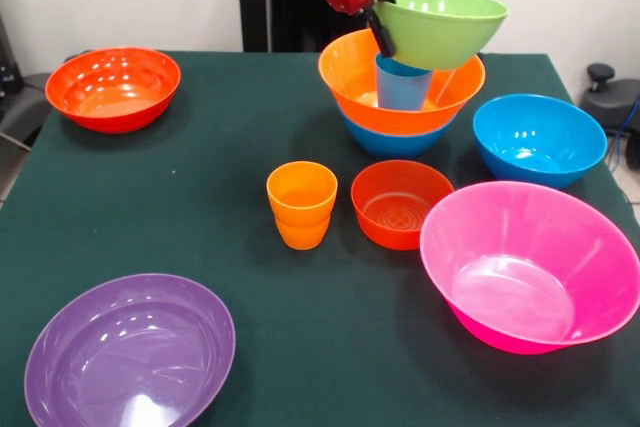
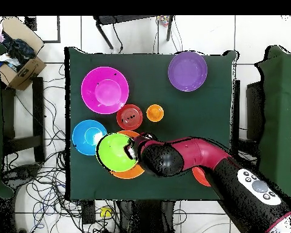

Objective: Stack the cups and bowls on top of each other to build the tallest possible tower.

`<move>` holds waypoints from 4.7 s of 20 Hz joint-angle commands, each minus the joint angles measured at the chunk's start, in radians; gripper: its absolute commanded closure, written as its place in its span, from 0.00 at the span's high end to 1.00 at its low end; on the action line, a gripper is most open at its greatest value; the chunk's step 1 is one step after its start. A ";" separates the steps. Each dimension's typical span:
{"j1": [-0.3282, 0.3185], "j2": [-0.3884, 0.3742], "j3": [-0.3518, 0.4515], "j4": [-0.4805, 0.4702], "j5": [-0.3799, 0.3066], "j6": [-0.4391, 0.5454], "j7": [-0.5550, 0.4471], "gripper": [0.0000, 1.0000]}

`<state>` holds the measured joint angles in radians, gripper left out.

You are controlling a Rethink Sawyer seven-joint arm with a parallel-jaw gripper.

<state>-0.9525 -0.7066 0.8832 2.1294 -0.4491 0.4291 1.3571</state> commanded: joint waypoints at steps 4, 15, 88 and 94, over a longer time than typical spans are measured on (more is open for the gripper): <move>0.032 0.038 -0.063 -0.025 -0.054 0.025 0.037 0.00; 0.033 0.039 -0.082 -0.052 -0.042 0.081 0.014 0.00; 0.022 0.040 -0.045 0.007 -0.046 0.093 -0.023 1.00; 0.019 0.001 -0.031 0.023 -0.022 0.114 -0.012 1.00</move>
<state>-0.9766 -0.6622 0.8208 2.1327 -0.4488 0.4595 1.3571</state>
